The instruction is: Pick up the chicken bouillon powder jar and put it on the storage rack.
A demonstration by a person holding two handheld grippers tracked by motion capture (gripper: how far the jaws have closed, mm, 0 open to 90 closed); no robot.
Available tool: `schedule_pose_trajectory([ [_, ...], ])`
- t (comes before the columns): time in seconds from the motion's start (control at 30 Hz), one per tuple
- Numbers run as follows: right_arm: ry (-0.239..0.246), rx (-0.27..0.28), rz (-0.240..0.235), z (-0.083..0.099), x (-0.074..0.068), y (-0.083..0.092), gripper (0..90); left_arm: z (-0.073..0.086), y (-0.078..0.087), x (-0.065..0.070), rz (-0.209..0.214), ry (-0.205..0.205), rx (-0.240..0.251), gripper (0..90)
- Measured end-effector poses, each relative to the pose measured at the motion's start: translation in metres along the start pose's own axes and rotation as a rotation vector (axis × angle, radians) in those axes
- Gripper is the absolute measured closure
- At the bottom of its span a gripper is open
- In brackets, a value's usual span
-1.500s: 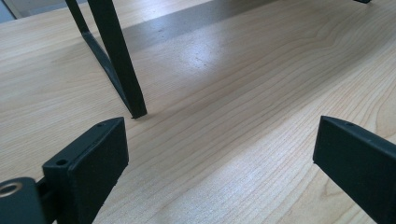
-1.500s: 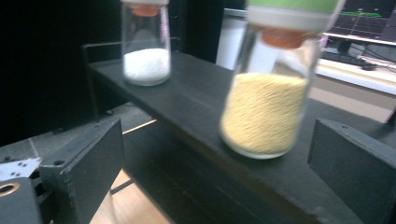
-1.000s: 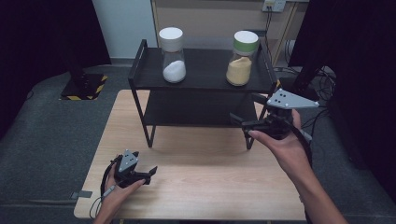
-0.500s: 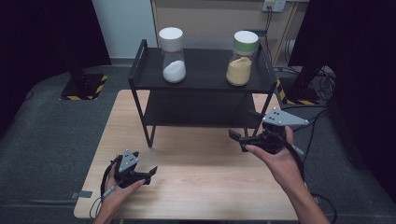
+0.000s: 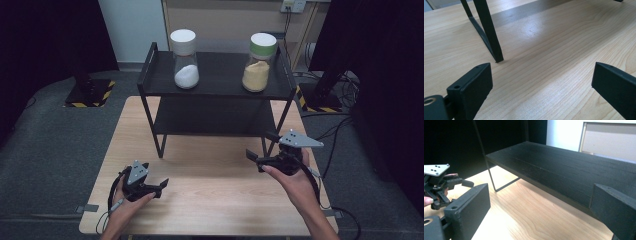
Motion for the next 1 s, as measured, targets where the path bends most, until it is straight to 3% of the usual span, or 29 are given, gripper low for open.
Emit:
schedule_pose_trajectory([
  [1.0, -0.034, -0.072, 0.107, 0.07, 0.022, 0.012, 3.7, 0.001, -0.001, 0.003, 0.0, -0.012, 0.0, 2.3],
])
Point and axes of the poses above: each handheld gripper's, and its own axes: y roughly backward along the jaws, z roughly out of its underside, x roughly to its right, the point moved 8 cm from there along -y, roughly forward along the jaws, and after that the axes turned 6 degrees about x, right-handed, at the moved point
